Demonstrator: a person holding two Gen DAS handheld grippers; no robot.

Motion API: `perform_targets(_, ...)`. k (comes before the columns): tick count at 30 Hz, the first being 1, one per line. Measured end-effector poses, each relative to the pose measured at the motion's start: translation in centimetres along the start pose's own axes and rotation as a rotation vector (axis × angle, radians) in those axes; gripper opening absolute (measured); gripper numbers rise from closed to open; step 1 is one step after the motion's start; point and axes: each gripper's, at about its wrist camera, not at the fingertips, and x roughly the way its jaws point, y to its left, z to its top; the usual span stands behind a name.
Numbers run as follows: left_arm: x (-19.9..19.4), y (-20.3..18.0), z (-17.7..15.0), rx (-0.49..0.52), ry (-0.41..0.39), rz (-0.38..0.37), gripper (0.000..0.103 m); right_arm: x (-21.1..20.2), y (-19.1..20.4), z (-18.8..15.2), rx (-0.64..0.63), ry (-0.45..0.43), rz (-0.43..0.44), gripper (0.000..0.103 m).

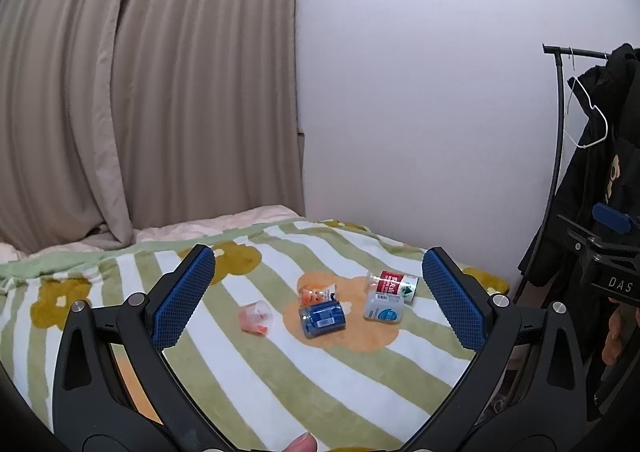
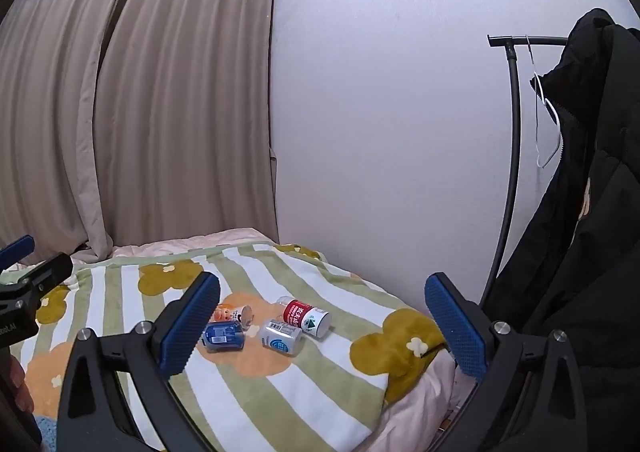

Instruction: Flip cup upside down

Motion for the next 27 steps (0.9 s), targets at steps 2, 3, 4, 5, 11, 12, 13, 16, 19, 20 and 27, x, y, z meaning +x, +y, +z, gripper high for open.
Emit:
perform_targets(2,-0.04,0.13,-0.06,-0.004,0.000,0.002,0.103,0.16,0.05,0.00,-0.005,0.005,-0.001,0.102)
perform_targets(3,0.03,0.20,-0.09,-0.005,0.002,0.003,0.103,0.19,0.15,-0.03,-0.006,0.006,-0.002,0.102)
perform_targets(4,0.01,0.25,-0.14,-0.007,0.003,0.004,0.103,0.27,0.17,0.04,-0.006,0.009,-0.001,0.102)
perform_targets(5,0.07,0.32,-0.08,-0.009,0.004,0.003,0.103,0.28,0.23,0.01,-0.005,0.010,0.002,0.102)
perform_targets(11,0.36,0.87,-0.17,-0.021,0.011,0.004,0.103,0.27,0.28,0.05,-0.001,0.007,0.003,0.102)
perform_targets(12,0.36,0.86,-0.20,-0.021,0.010,0.005,0.103,0.25,0.33,0.05,0.000,0.005,0.003,0.102)
perform_targets(13,0.38,0.84,-0.23,-0.019,0.010,0.006,0.103,0.23,0.40,0.04,0.002,0.003,0.002,0.102)
perform_targets(16,0.38,0.80,-0.31,-0.018,0.007,0.009,0.103,0.26,0.40,0.02,0.002,0.003,0.002,0.102)
perform_targets(19,0.40,0.77,-0.31,-0.017,0.004,0.012,0.103,0.27,0.48,0.04,0.003,0.004,0.004,0.102)
perform_targets(20,0.39,0.79,-0.35,-0.017,0.003,0.013,0.103,0.27,0.53,0.05,0.003,0.004,0.004,0.102)
perform_targets(27,0.12,0.80,-0.31,-0.013,-0.006,0.013,0.103,0.04,0.54,0.10,0.009,-0.001,0.011,0.102)
